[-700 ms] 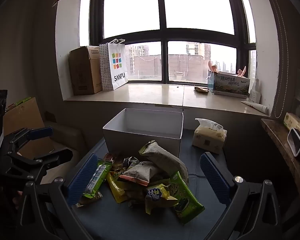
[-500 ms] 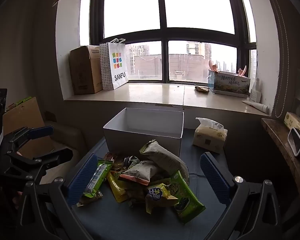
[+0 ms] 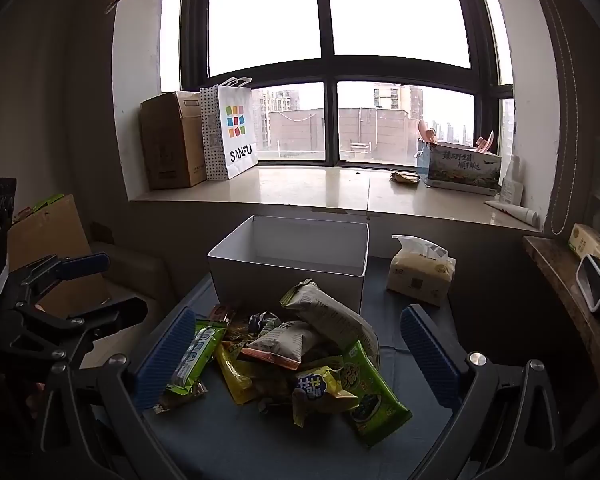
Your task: Organize snacks
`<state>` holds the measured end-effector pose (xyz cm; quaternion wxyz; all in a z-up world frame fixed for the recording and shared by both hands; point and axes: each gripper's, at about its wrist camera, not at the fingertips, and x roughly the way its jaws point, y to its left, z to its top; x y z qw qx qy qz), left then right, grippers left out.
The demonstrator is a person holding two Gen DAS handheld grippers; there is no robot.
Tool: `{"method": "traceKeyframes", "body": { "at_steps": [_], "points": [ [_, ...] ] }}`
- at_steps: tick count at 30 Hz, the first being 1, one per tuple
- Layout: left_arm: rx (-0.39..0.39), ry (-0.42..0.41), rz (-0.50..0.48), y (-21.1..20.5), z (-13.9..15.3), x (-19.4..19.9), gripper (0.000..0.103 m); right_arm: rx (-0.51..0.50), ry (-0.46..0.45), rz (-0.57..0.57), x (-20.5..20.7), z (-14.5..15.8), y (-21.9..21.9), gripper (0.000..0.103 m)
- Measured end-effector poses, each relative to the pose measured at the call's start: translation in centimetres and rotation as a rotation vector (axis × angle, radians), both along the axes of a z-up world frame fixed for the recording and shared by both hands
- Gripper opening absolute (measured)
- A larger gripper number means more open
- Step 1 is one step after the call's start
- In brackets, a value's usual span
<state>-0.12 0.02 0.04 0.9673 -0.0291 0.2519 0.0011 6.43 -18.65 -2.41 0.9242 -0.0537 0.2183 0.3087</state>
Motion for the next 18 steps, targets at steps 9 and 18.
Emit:
{"method": "traceKeyframes", "body": {
  "at_steps": [9, 18],
  "points": [
    [-0.008, 0.000, 0.000, -0.03, 0.05, -0.07, 0.103, -0.001, 0.007, -0.002, 0.07, -0.02, -0.07, 0.103],
    [-0.019, 0.006, -0.003, 0.07, 0.01, -0.04, 0.103, -0.004, -0.002, 0.011, -0.20, -0.08, 0.12, 0.103]
  ]
}}
